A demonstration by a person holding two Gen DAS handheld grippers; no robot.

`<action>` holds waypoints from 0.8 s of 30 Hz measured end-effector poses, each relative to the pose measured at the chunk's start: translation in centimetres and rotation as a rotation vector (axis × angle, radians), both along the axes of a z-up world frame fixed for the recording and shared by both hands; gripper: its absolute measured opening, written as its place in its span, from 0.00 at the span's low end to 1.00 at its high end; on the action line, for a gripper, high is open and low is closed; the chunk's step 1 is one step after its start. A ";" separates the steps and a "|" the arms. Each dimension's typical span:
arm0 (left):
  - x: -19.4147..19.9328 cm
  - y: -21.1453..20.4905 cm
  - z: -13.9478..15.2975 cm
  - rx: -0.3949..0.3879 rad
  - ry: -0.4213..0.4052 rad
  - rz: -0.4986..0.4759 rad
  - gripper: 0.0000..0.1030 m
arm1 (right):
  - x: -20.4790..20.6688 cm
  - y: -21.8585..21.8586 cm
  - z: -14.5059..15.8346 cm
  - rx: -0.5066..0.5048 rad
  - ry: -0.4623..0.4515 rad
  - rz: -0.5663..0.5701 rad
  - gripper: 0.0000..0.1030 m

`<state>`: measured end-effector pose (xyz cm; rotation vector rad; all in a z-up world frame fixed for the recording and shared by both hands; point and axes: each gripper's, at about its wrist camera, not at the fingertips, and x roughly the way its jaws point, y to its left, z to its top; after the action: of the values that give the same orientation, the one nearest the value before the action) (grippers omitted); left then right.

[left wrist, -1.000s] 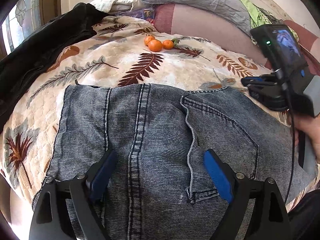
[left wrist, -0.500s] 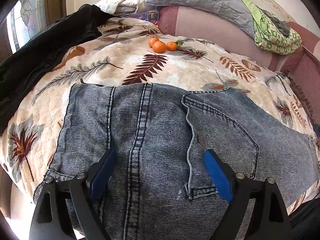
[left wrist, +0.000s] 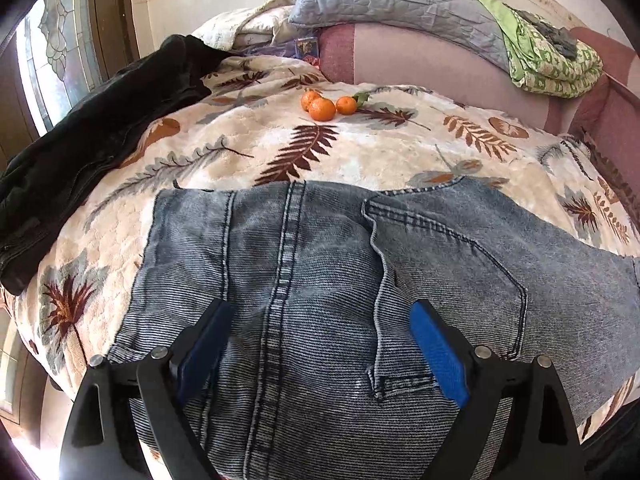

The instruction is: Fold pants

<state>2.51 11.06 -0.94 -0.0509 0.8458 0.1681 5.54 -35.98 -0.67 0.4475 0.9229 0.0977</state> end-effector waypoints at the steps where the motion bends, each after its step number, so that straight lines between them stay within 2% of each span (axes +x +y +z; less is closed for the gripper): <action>1: -0.3 0.0 0.5 0.017 -0.025 0.009 0.88 | -0.3 -0.1 0.7 0.017 -0.044 0.008 0.83; 3: -0.7 0.0 1.5 0.042 -0.067 0.018 0.88 | -0.3 -0.4 0.9 0.035 -0.056 0.019 0.83; 6: -1.0 -0.4 2.8 0.048 -0.100 0.045 0.88 | 1.3 -0.5 -2.1 0.016 0.132 0.022 0.83; 10: -1.0 -2.1 4.6 -0.027 -0.143 0.006 0.88 | 0.4 -0.2 -0.4 -0.009 0.020 0.049 0.83; 15: 0.1 -6.4 6.5 -0.082 -0.190 -0.109 0.88 | 0.8 -1.7 -1.6 0.037 0.079 -0.011 0.83; 19: 1.3 -9.9 7.4 -0.129 -0.235 -0.209 0.88 | 0.8 -1.7 -1.6 0.030 0.078 -0.020 0.83; 22: 2.3 -11.8 5.6 -0.141 -0.190 -0.258 0.88 | 0.9 -1.3 -1.8 -0.004 0.083 -0.021 0.83; 24: 3.0 -12.5 3.3 -0.136 -0.112 -0.280 0.88 | 1.0 -0.9 -1.8 -0.032 0.084 -0.020 0.84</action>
<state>5.55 -1.44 2.37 -0.0681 0.7428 -0.1544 6.59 -36.85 -2.48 0.4336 1.0009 0.0464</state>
